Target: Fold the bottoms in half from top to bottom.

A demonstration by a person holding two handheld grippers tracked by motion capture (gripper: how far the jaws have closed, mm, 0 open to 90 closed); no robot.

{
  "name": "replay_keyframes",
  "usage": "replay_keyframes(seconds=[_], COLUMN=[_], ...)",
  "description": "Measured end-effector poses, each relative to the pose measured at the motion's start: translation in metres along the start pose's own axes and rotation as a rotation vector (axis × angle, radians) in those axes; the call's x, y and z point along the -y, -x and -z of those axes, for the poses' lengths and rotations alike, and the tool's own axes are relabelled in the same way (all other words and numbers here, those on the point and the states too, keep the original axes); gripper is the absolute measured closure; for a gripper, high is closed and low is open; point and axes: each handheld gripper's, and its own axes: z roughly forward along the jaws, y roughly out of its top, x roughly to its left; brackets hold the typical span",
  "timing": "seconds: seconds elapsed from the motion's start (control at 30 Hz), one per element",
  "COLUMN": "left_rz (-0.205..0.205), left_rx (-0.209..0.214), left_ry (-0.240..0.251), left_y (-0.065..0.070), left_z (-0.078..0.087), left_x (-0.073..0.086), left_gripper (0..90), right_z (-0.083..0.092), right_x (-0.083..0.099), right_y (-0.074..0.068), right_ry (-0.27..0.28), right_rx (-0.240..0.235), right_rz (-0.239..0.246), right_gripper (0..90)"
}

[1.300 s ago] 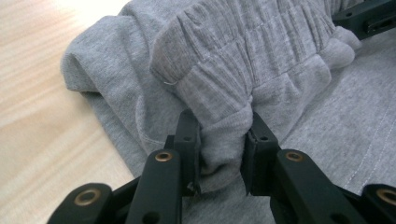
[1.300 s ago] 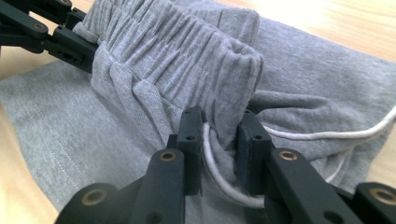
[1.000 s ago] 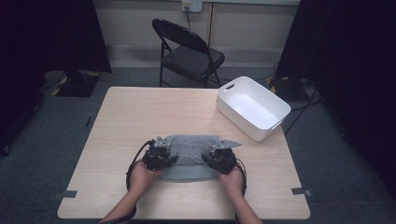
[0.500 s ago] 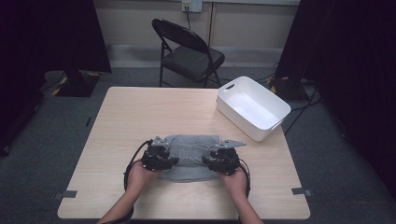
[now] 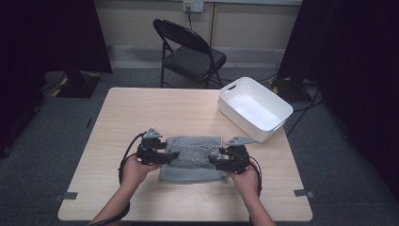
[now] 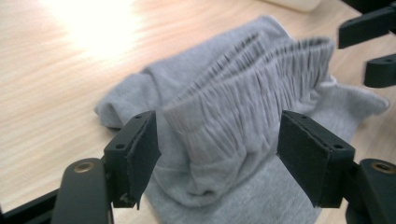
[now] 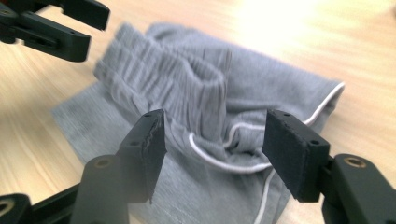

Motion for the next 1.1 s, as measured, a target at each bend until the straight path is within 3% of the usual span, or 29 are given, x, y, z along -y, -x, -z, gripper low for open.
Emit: replay_keyframes(seconds=[0.2, 0.27, 0.33, 0.4, 0.63, 0.73, 0.8, 0.97, 1.03, 1.1], left_rz=[0.016, 0.036, 0.031, 0.061, 0.104, 0.100, 0.071, 0.068, 0.059, 0.053], left_rx=[-0.016, -0.011, -0.037, -0.029, -0.046, -0.038, -0.026, 0.008, 0.013, 0.028], left_ry=[0.000, 0.001, -0.002, 0.000, 0.000, -0.014, -0.040, -0.074, -0.075, -0.080], left_y=[-0.009, -0.012, -0.015, -0.019, -0.031, -0.029, -0.024, -0.018, -0.016, -0.012], left_z=[-0.002, -0.007, -0.012, -0.016, -0.028, -0.031, -0.036, -0.036, -0.034, -0.032], left_x=[-0.010, -0.013, -0.015, -0.017, -0.022, -0.023, -0.023, -0.021, -0.020, -0.018], left_gripper=[34.4, 37.8, 36.2, 40.1, 39.9, 41.7, 45.3, 54.6, 57.4, 61.4], right_z=[0.005, -0.002, -0.011, -0.019, -0.045, -0.056, -0.066, -0.082, -0.083, -0.081], right_x=[-0.015, -0.019, -0.022, -0.027, -0.043, -0.050, -0.053, -0.052, -0.049, -0.046], right_y=[0.010, 0.013, 0.017, 0.020, 0.031, 0.033, 0.031, 0.018, 0.015, 0.013], right_ry=[0.026, 0.013, -0.001, -0.002, 0.002, -0.006, -0.029, -0.107, -0.120, -0.116], right_rx=[0.021, 0.033, 0.046, 0.056, 0.066, 0.039, 0.009, -0.024, -0.054, -0.059], right_rz=[-0.010, -0.008, -0.005, -0.012, -0.044, -0.077, -0.075, -0.021, -0.028, -0.022], right_gripper=[37.9, 38.2, 38.6, 38.9, 39.8, 40.0, 41.5, 46.3, 60.4, 66.0])
